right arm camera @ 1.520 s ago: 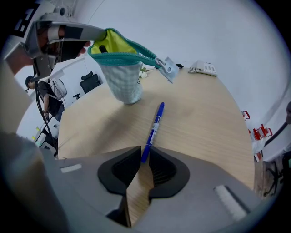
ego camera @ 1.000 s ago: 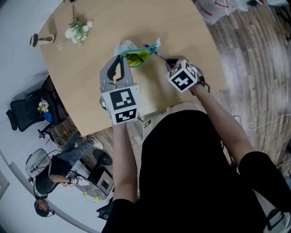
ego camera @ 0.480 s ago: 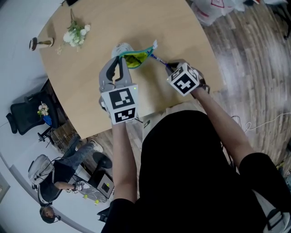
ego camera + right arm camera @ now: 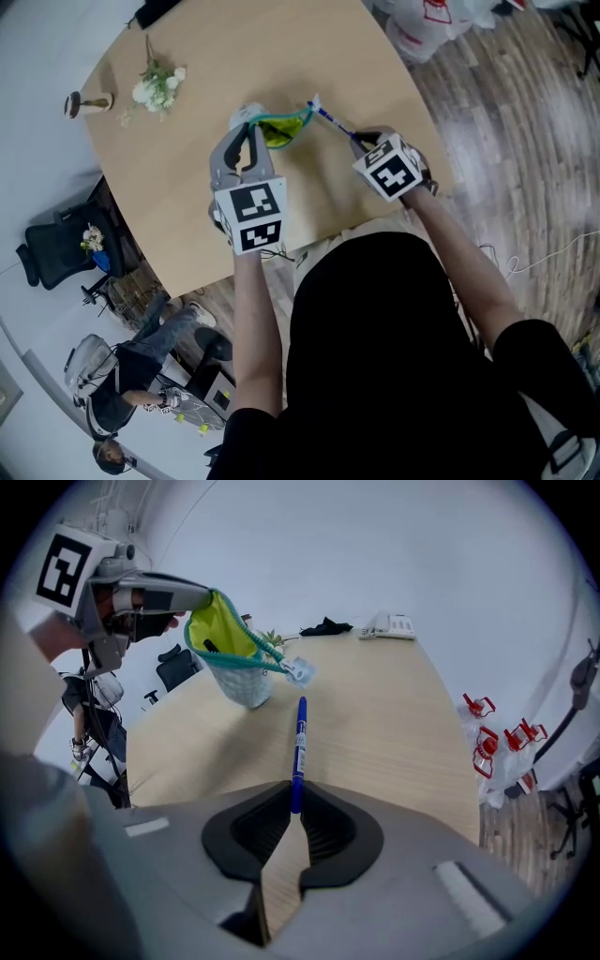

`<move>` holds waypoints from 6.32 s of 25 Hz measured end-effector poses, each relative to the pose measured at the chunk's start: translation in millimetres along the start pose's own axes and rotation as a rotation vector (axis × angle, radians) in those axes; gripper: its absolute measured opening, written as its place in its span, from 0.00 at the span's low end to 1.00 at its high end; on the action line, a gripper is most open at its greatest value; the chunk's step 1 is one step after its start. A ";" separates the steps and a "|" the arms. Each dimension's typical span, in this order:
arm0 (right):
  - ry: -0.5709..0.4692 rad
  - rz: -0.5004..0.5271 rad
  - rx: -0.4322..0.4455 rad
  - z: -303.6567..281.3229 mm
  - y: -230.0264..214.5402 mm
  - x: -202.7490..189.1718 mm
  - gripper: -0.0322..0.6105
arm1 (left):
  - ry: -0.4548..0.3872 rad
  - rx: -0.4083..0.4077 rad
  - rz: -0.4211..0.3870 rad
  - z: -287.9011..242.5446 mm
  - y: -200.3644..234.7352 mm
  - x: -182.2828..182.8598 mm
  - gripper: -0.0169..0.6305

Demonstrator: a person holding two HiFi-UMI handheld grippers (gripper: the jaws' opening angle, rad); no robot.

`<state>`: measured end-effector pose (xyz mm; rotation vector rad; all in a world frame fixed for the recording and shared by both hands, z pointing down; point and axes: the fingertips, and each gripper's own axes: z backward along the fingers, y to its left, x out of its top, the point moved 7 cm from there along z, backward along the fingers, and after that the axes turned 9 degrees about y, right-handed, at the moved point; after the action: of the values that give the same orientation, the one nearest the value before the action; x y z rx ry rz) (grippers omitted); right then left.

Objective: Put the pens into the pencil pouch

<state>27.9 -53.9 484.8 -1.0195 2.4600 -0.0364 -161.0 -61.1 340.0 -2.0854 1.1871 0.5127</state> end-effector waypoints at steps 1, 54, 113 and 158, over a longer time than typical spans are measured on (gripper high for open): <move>-0.005 -0.002 -0.007 2.2 -2.7 0.6 0.11 | -0.001 -0.001 -0.002 -0.7 -0.7 0.4 0.06; -0.179 0.075 0.095 91.9 45.7 20.6 0.12 | -0.030 -0.043 -0.016 -22.4 -25.1 16.8 0.06; -0.193 0.163 0.169 38.0 86.4 108.4 0.12 | -0.037 -0.077 0.102 7.4 -5.9 -10.6 0.06; -0.405 0.073 0.033 117.7 38.6 92.5 0.12 | -0.072 -0.033 0.159 38.4 2.3 -7.2 0.06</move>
<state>-2.8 -70.4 334.2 -0.8288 2.1162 0.1394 -166.9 -30.0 316.9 -1.9922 1.3168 0.6803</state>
